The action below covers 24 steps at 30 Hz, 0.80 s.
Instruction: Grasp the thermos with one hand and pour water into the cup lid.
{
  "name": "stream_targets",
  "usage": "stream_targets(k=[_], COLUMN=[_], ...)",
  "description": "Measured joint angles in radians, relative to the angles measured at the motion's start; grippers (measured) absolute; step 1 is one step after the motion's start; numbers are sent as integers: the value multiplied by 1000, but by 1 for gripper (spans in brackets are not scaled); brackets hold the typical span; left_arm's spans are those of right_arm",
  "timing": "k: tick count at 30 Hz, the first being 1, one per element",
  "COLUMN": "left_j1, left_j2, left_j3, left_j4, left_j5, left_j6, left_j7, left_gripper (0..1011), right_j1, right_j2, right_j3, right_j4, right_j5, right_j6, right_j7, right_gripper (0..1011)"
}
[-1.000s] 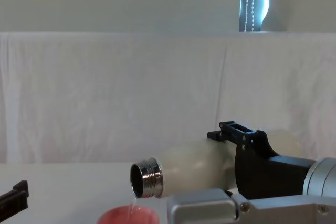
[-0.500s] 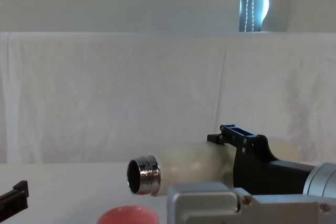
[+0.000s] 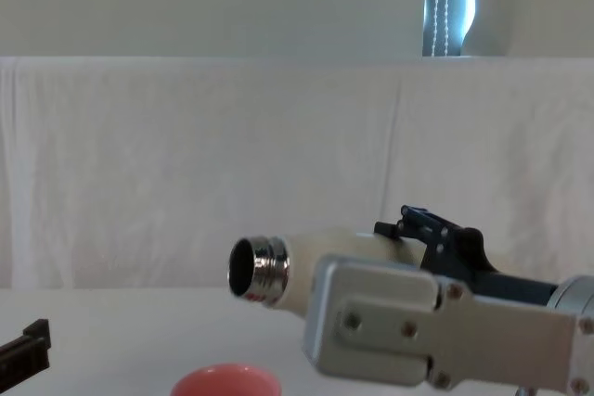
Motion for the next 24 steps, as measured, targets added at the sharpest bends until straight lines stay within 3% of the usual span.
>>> stream_targets(k=[14, 24], left_j1=[0, 0], left_j2=[0, 0], left_j3=[0, 0], left_j4=[0, 0], left_j5=[0, 0], left_j6=[0, 0], left_j7=[0, 0], left_gripper=[1001, 1001], right_j1=[-38, -75], right_j2=[-41, -86], right_j3=[72, 135], right_j4=[-1, 8], right_j5=[150, 285], right_j6=[-21, -37], right_j7=[-1, -3], right_gripper=[946, 946])
